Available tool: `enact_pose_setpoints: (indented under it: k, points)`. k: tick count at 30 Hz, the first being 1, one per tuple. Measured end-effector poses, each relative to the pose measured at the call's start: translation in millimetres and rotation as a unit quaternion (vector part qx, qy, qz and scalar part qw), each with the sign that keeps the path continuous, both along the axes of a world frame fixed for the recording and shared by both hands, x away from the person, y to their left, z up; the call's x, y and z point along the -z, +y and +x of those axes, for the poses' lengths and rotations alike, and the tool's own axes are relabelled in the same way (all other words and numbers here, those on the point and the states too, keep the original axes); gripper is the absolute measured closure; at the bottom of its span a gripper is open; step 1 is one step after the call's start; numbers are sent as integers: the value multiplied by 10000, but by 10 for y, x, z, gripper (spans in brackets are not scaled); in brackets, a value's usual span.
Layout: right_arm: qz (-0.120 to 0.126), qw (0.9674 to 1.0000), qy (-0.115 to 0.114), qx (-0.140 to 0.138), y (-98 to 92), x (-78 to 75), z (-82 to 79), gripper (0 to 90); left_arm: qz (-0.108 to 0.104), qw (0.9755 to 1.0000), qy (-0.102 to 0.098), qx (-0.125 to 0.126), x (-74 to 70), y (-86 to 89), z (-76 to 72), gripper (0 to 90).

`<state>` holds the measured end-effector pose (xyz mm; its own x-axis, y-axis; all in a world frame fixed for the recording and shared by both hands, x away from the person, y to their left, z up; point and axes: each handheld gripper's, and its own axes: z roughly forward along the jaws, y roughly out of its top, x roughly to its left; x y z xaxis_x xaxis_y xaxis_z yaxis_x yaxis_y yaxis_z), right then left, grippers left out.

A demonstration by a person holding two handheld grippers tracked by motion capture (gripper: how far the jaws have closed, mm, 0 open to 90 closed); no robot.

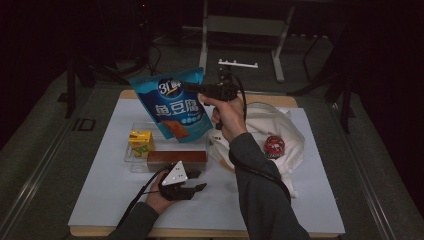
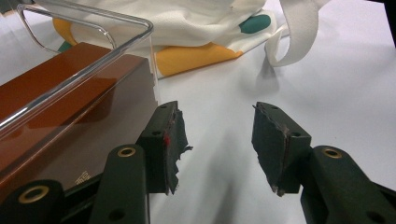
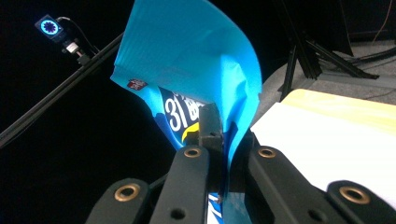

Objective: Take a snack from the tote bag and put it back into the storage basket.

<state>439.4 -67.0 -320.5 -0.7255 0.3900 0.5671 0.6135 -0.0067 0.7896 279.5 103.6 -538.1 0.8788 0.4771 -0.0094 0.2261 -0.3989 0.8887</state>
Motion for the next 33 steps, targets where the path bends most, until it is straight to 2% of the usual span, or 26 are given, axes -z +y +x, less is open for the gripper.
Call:
enact_pose_setpoints:
  k: [5, 10, 25, 33]
  points:
    - [-102, 9999, 22, 45, 84, 71, 23, 889, -3, 10000, 9, -7, -1, 2, 0, 514]
    - [-187, 9998, 41, 79, 140, 137, 57, 888, -5, 10000, -76, -14, -1, 3, -16, 524]
    - [-140, 9991, 367, 143, 303, 459, 166, 887, -39, 9999, -140, -59, -2, 12, -33, 521]
    - [-161, 9989, 405, 152, 380, 599, 223, 885, -55, 9999, -143, -57, -2, 13, -35, 517]
